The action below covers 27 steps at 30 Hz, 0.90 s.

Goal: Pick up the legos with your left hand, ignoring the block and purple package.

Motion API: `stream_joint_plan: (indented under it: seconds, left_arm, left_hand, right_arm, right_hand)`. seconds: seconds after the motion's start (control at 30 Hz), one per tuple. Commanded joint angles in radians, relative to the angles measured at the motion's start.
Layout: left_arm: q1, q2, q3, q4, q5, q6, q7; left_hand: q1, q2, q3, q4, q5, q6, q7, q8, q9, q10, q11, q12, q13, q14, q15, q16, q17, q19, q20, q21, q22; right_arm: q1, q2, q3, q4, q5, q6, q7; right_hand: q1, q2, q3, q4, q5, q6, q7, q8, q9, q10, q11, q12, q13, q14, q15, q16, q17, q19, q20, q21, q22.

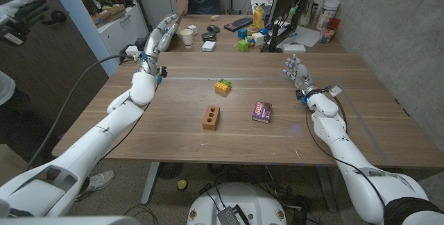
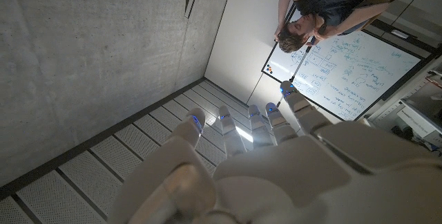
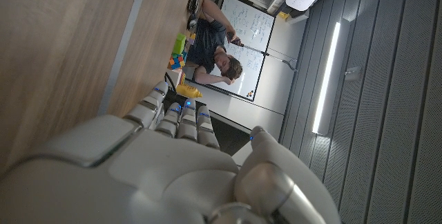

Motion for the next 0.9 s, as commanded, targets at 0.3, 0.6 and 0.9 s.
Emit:
stream_joint_plan:
  seconds: [0.3, 0.6, 0.9]
  left_arm:
    - [-0.089, 0.023, 0.039, -0.023, 0.101, 0.025, -0.050]
    - [-0.121, 0.033, 0.055, -0.038, 0.148, 0.039, -0.067]
    - [-0.170, 0.036, 0.078, -0.039, 0.188, 0.049, -0.102]
  left_hand:
    - [0.011, -0.020, -0.005, -0.016, -0.002, -0.005, -0.006, -0.007, 0.003, -0.007, -0.006, -0.004, 0.005, -0.004, -0.032, -0.001, 0.002, 0.008, 0.003, -0.004, 0.002]
    - [0.024, -0.024, -0.009, -0.031, 0.002, -0.015, -0.007, -0.012, 0.003, -0.019, -0.010, -0.009, 0.005, -0.016, -0.034, -0.005, 0.002, 0.002, 0.018, -0.013, 0.003]
    - [0.034, -0.026, -0.012, -0.040, 0.004, -0.015, -0.007, -0.012, 0.003, -0.027, -0.015, -0.012, 0.005, -0.023, -0.038, -0.005, 0.002, 0.001, 0.020, -0.019, 0.003]
  right_arm:
    - [0.004, 0.003, 0.012, 0.019, 0.002, 0.015, 0.014]
    - [-0.003, 0.000, 0.013, 0.015, 0.003, 0.018, 0.024]
    - [-0.013, -0.003, 0.011, 0.008, 0.005, 0.021, 0.035]
  right_hand:
    - [0.003, -0.007, -0.002, 0.000, 0.004, 0.012, -0.005, 0.004, 0.002, 0.009, -0.001, 0.009, 0.005, 0.005, 0.003, 0.004, 0.002, 0.009, -0.001, 0.009, 0.002]
    - [0.001, -0.009, -0.004, 0.000, 0.004, 0.013, -0.004, 0.004, 0.002, 0.010, 0.002, 0.009, 0.004, 0.006, 0.004, 0.004, 0.002, 0.009, -0.002, 0.009, 0.002]
    - [0.000, -0.012, -0.006, 0.000, 0.004, 0.014, -0.003, 0.003, 0.002, 0.012, 0.003, 0.009, 0.004, 0.006, 0.006, 0.003, 0.002, 0.009, -0.003, 0.009, 0.002]
